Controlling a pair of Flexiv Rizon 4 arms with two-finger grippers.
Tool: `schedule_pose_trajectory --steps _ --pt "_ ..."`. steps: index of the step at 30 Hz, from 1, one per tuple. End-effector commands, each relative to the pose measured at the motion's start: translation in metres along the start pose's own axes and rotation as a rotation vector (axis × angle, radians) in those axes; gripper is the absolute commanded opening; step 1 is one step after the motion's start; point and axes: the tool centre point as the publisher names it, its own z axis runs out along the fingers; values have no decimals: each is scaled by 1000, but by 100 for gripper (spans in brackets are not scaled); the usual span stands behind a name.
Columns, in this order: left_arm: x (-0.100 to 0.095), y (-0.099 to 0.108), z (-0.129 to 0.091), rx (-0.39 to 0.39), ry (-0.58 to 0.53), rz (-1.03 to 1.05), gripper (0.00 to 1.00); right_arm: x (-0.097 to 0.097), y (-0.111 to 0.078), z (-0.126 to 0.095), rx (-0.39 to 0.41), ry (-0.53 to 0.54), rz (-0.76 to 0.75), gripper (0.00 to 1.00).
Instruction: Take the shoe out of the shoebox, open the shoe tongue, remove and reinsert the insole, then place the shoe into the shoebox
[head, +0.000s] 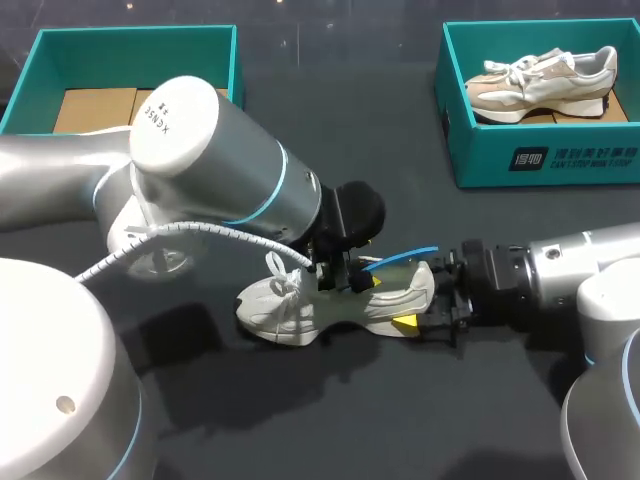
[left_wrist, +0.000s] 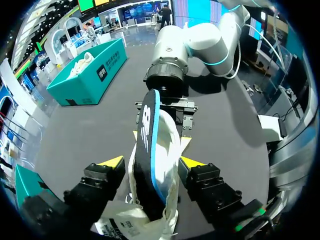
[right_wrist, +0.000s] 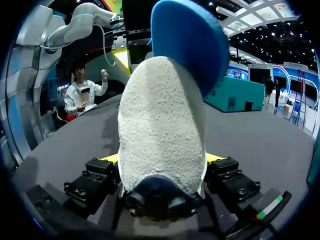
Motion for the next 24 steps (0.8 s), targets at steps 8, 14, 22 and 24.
schedule_pose_trajectory --steps 8,14,22,24 --pt "0 -14 3 -36 -161 3 58 1 2 1 5 0 1 0" --pt "5 -19 5 -19 -190 38 54 1 2 1 5 0 1 0" --pt "10 -18 13 -13 -231 65 53 1 2 1 5 0 1 0" --pt "10 -16 13 -9 -239 68 52 1 2 1 5 0 1 0"
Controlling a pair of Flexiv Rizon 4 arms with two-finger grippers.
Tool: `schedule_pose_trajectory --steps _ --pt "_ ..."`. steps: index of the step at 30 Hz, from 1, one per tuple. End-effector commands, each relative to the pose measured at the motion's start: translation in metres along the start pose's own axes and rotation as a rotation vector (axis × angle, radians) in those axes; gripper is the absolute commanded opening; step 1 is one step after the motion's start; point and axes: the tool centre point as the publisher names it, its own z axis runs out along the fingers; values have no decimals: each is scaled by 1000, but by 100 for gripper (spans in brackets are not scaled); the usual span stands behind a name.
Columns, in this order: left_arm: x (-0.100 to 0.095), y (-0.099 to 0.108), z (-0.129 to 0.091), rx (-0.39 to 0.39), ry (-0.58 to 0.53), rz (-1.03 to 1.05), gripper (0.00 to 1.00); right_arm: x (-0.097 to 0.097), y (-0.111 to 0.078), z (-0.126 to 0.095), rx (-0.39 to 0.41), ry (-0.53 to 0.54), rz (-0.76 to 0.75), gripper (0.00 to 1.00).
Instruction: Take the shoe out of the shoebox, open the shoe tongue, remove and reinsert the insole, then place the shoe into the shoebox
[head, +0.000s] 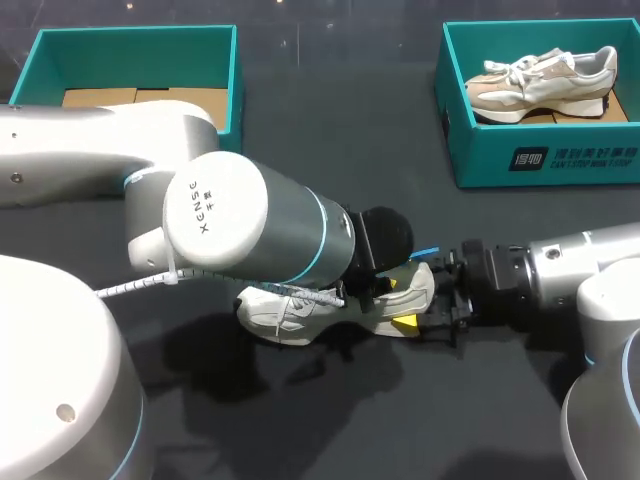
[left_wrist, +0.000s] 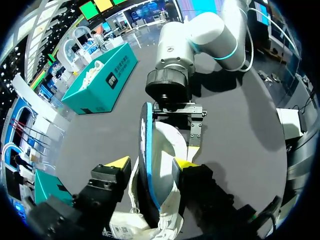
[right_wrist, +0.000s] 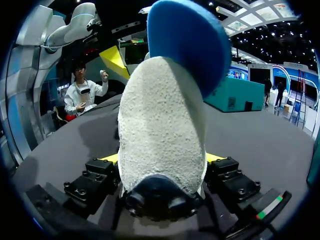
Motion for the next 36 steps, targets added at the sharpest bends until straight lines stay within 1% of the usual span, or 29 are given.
schedule_pose_trajectory --steps 1,5,7,14,18,26,36 --pt "3 2 3 8 -28 1 52 1 2 1 5 0 1 0" --pt "3 6 4 1 -67 5 51 1 2 1 5 0 1 0" --pt "3 8 4 12 -61 8 49 1 2 1 5 0 1 0" --pt "-2 12 4 46 -67 13 49 1 2 1 5 0 1 0" --pt "-5 14 8 60 -61 14 48 1 2 1 5 0 1 0" --pt "-5 8 20 66 -54 23 46 1 2 1 5 0 1 0" --pt "-1 1 30 73 -71 34 46 1 2 1 5 0 1 0"
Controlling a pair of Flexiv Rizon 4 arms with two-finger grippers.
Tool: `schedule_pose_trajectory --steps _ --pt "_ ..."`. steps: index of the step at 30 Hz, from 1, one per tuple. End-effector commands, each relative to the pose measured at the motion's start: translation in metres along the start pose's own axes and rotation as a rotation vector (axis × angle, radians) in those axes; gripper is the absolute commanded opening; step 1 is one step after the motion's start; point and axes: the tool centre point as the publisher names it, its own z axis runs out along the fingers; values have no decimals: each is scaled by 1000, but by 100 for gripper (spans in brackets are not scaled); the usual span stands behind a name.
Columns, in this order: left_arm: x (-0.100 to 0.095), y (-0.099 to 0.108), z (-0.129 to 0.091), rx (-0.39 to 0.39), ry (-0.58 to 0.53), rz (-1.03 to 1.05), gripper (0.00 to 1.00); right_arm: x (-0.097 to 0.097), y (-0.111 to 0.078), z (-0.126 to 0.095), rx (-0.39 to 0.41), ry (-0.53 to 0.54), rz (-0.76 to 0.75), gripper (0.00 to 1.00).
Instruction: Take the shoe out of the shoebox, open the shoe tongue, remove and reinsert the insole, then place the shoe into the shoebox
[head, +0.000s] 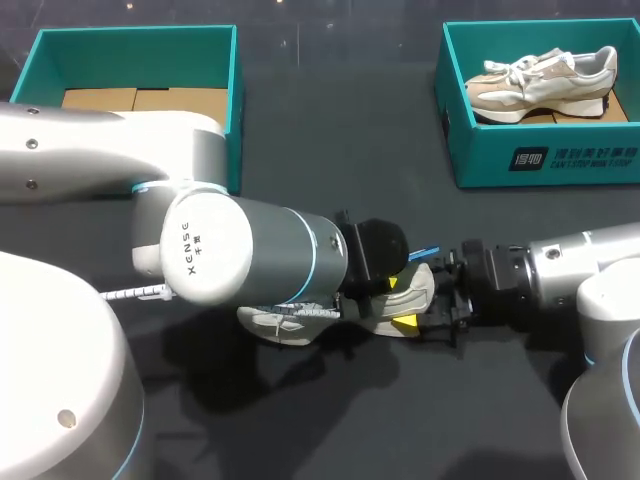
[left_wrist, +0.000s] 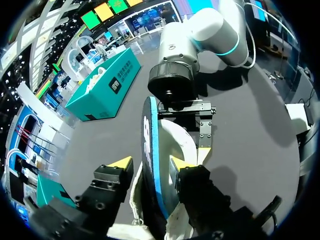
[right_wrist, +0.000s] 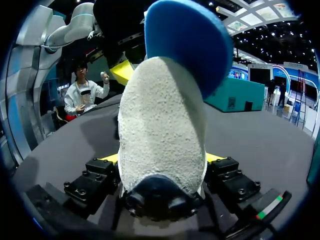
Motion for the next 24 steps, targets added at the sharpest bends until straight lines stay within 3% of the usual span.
schedule_pose_trajectory --steps 1,9,10,12,13,24 --pt "5 -2 9 1 -13 -4 45 1 2 1 5 0 1 0" --pt "3 4 15 13 -7 -37 37 1 2 1 5 0 1 0" --pt "3 5 16 16 -6 -43 33 1 2 1 5 0 1 0" --pt "1 7 17 21 -4 -51 7 1 2 1 5 0 1 0" --pt "1 7 17 23 -3 -54 0 1 2 1 5 0 1 0" --pt "-4 -5 13 60 14 -69 0 1 2 1 5 0 1 0"
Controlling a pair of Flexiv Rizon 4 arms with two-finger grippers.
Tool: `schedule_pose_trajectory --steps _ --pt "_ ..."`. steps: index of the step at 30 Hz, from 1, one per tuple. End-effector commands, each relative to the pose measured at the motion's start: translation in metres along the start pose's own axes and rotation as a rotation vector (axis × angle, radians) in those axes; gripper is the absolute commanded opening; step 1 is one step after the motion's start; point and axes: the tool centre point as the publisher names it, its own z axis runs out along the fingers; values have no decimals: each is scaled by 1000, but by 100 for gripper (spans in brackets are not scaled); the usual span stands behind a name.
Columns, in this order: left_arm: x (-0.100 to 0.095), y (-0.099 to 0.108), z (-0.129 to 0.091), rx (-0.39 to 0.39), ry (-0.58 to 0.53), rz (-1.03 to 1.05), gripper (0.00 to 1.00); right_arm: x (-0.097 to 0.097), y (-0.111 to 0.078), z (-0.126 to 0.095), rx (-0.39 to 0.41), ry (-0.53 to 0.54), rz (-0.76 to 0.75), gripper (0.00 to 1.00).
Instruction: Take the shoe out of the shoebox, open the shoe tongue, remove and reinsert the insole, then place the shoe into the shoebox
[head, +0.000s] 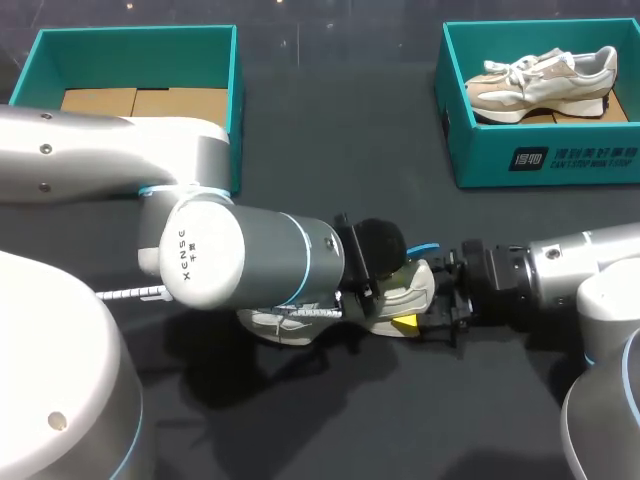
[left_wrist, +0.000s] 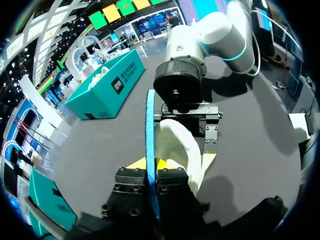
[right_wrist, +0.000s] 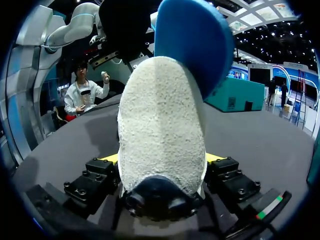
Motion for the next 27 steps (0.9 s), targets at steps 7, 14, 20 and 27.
schedule_pose_trajectory --steps 7,14,20,27 --pt "-4 -27 -5 18 88 21 0 1 2 1 5 0 1 0" --pt "-10 -45 -9 27 200 21 0 1 2 1 5 0 1 0" --pt "-14 -57 -13 23 286 1 0 1 2 1 5 0 1 0" --pt "-17 -74 -14 -3 393 -20 0 1 2 1 5 0 1 0"
